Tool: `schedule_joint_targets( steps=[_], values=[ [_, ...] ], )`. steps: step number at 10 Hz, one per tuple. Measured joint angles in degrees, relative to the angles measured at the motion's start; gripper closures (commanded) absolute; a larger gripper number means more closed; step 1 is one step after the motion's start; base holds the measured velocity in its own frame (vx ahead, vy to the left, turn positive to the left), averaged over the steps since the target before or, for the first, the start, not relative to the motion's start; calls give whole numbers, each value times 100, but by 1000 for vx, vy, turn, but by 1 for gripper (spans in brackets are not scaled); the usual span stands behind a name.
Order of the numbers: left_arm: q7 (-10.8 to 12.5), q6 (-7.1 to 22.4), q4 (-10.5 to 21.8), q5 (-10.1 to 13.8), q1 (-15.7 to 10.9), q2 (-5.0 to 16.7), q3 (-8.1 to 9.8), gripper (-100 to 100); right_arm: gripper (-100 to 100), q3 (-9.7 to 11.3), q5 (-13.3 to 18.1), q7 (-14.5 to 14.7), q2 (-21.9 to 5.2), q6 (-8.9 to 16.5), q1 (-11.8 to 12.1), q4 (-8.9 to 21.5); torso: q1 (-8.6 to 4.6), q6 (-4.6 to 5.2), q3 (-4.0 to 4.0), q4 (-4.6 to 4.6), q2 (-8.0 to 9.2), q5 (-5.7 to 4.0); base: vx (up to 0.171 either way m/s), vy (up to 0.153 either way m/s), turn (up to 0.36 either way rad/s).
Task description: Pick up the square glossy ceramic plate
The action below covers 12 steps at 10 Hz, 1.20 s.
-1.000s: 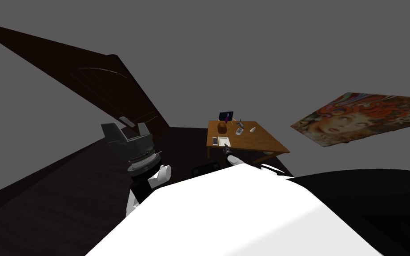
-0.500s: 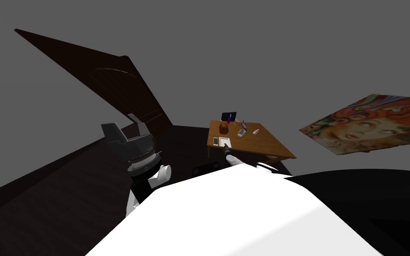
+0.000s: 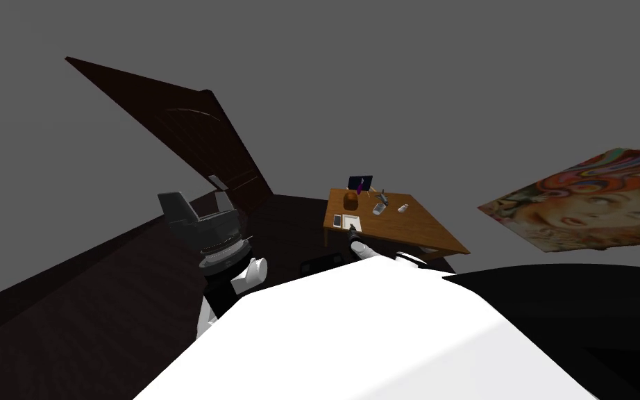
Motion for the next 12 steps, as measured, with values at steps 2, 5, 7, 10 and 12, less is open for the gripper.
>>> schedule_joint_targets(
  steps=[2, 5, 7, 10, 12],
  values=[
    [0, 0, 0, 0, 0, 0, 0, 0, 100, 14, -3, 0, 16, -17, 24, 2, 6, -6, 3, 14, -8, 12, -7, 3, -4],
    [0, 0, 0, 0, 0, 0, 0, 0, 0, 10, 3, 6, 7, -4, 12, -2, -10, -4, -13, 0, -27, -3, 0, 0, 0],
    [0, 0, 0, 0, 1, 0, 0, 0, 100, 23, 9, 15, -43, -24, 40, -80, -5, 2, -16, -2, -32, -1, 28, 34, -157],
    [0, 0, 0, 0, 0, -1, 0, 0, 100, 56, -11, 132, -243, -107, 195, -427, 9, -1, -19, -2, -38, -1, 29, 53, -109],
    [0, 0, 0, 0, 0, -1, 0, 0, 100, 105, 19, 154, -352, -161, 273, -604, 5, 0, -17, -2, -34, -2, 23, 47, -109]
  ],
)
